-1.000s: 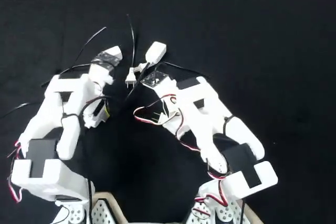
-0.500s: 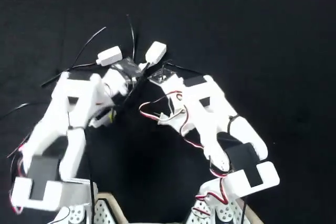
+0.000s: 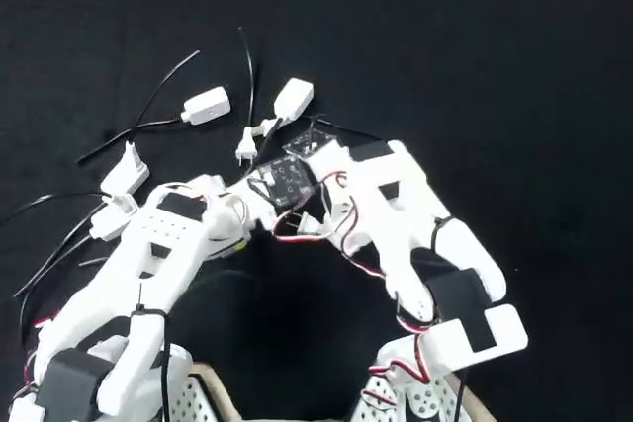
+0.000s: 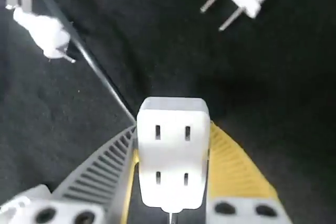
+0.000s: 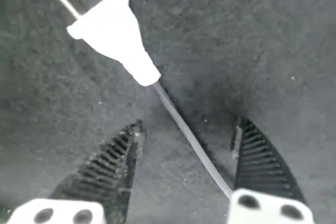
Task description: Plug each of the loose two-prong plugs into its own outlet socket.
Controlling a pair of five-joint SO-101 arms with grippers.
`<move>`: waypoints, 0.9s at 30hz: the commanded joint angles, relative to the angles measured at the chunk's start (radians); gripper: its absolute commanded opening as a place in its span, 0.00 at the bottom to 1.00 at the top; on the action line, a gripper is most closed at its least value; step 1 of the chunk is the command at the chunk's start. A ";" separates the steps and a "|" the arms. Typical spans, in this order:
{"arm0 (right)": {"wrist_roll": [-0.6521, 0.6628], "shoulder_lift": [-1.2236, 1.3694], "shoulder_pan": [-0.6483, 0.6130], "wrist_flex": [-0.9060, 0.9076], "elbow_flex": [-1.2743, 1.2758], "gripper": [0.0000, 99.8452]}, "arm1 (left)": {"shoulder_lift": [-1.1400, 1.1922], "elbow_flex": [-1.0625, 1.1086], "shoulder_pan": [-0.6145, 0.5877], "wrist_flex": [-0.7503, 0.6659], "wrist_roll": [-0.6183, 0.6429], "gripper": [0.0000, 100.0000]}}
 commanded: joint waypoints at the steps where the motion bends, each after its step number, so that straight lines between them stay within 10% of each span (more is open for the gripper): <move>1: -0.014 -0.051 0.048 0.052 -0.102 0.27 | -0.041 -0.041 -0.028 -0.017 0.112 0.19; 13: -0.397 -0.041 0.112 0.186 -0.309 0.27 | -0.137 -0.081 -0.179 0.117 0.242 0.37; 27: -0.124 -0.039 -0.186 -0.069 -0.093 0.18 | -0.535 0.165 -0.522 0.242 0.192 0.37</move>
